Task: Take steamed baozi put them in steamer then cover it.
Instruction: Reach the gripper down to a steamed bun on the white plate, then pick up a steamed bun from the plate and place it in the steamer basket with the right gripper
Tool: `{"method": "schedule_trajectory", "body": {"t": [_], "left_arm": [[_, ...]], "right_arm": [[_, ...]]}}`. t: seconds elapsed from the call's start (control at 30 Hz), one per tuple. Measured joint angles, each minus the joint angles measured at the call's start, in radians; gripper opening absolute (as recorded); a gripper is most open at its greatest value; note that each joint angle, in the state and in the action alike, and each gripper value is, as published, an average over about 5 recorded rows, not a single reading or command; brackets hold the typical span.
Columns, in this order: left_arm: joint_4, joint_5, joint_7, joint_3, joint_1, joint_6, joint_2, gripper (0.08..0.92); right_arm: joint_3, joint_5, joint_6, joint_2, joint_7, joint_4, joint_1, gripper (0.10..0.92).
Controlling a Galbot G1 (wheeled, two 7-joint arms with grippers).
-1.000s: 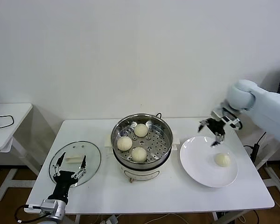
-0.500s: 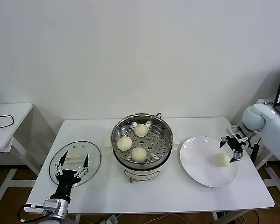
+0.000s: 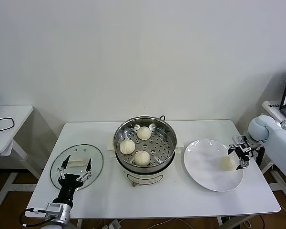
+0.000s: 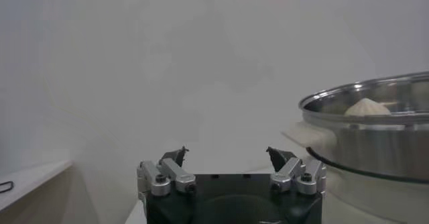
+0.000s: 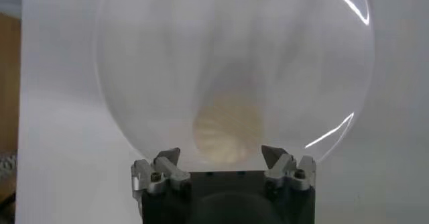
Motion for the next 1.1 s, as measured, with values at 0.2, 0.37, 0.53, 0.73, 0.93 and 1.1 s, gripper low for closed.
{"method": "schedule_trajectory", "body": {"t": [0.2, 0.37, 0.53, 0.73, 0.93, 1.1], "left_arm": [[0.003, 0.002, -0.001, 0.003, -0.002, 0.000, 0.001, 0.823], [0.007, 0.003, -0.001, 0.002, -0.004, 0.000, 0.001, 0.823], [0.008, 0.003, -0.001, 0.001, -0.006, 0.001, 0.003, 0.823], [0.007, 0.003, -0.002, 0.001, -0.007, 0.005, 0.004, 0.823], [0.006, 0.003, -0.003, 0.002, -0.006, 0.006, 0.004, 0.823], [0.000, 0.003, -0.005, 0.005, -0.004, 0.009, 0.004, 0.823]], "right_arm": [[0.013, -0.012, -0.001, 0.019, 0.012, -0.017, -0.016, 0.823], [0.023, -0.018, -0.001, 0.032, 0.019, -0.024, -0.028, 0.823], [0.028, -0.021, -0.004, 0.038, 0.021, -0.026, -0.032, 0.787], [0.031, -0.023, -0.004, 0.038, 0.021, -0.026, -0.034, 0.708], [0.022, -0.001, -0.012, 0.025, 0.014, -0.012, -0.024, 0.704], [-0.028, 0.074, -0.043, -0.017, 0.004, 0.033, 0.018, 0.698]]}}
